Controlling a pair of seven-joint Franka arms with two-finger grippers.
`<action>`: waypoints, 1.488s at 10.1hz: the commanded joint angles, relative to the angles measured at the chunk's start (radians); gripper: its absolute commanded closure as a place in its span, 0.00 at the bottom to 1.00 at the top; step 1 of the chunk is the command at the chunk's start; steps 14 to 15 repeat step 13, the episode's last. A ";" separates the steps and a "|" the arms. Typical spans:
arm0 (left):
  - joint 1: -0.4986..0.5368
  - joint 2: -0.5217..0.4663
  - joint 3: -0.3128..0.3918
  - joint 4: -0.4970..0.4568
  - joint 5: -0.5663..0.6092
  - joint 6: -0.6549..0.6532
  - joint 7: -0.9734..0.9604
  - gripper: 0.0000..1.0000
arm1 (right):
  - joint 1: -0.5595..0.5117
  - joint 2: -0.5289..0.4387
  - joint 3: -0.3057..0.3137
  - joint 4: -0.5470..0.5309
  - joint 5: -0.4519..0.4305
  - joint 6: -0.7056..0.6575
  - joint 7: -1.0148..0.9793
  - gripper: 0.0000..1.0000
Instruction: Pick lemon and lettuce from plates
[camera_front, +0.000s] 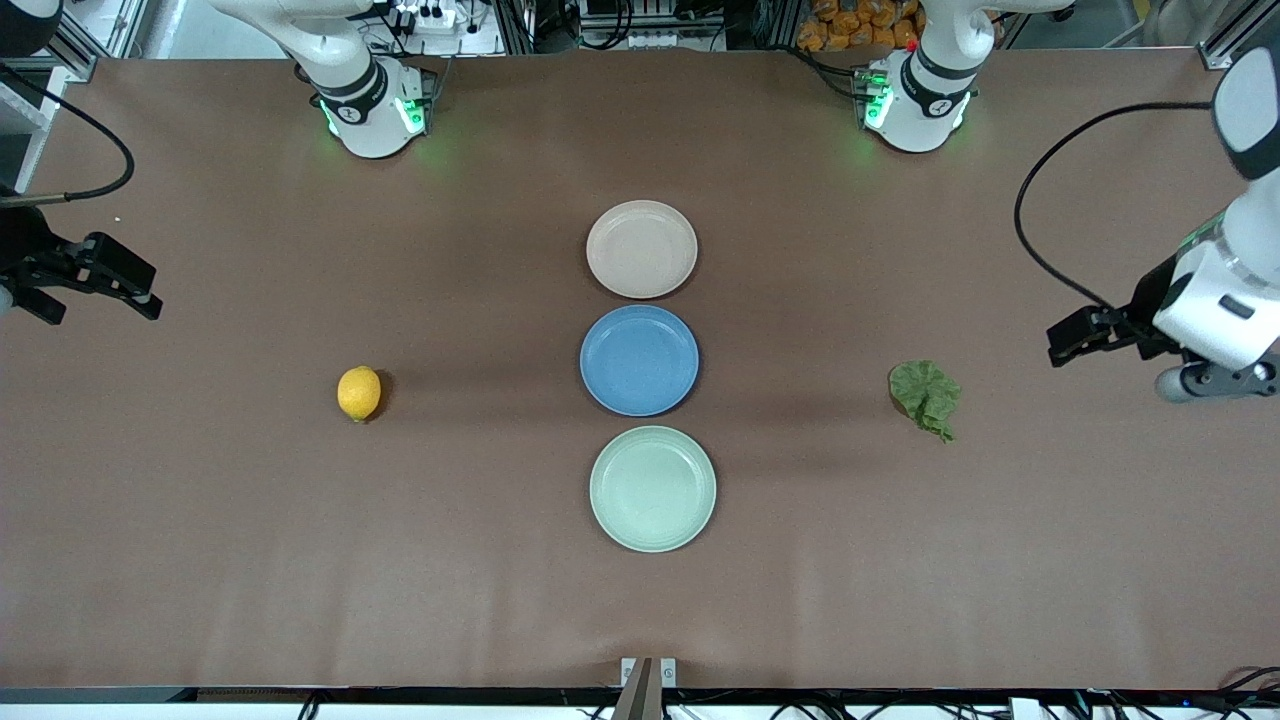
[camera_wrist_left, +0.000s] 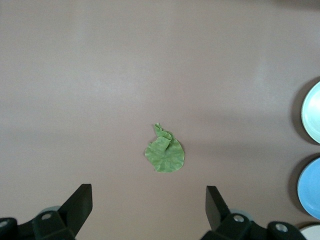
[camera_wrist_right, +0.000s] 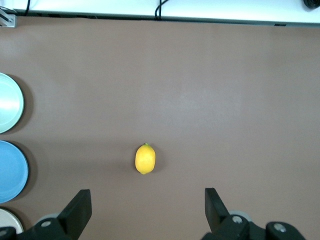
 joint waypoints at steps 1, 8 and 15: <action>0.003 -0.051 -0.005 -0.036 0.014 -0.054 0.023 0.00 | -0.014 -0.020 0.013 0.011 -0.014 -0.041 -0.004 0.00; 0.006 -0.068 0.003 -0.045 0.016 -0.044 0.049 0.00 | -0.048 -0.051 0.014 0.007 -0.006 -0.038 -0.020 0.00; 0.004 -0.067 0.017 -0.041 0.016 -0.044 0.050 0.00 | -0.051 -0.057 0.016 -0.014 -0.014 -0.046 -0.009 0.00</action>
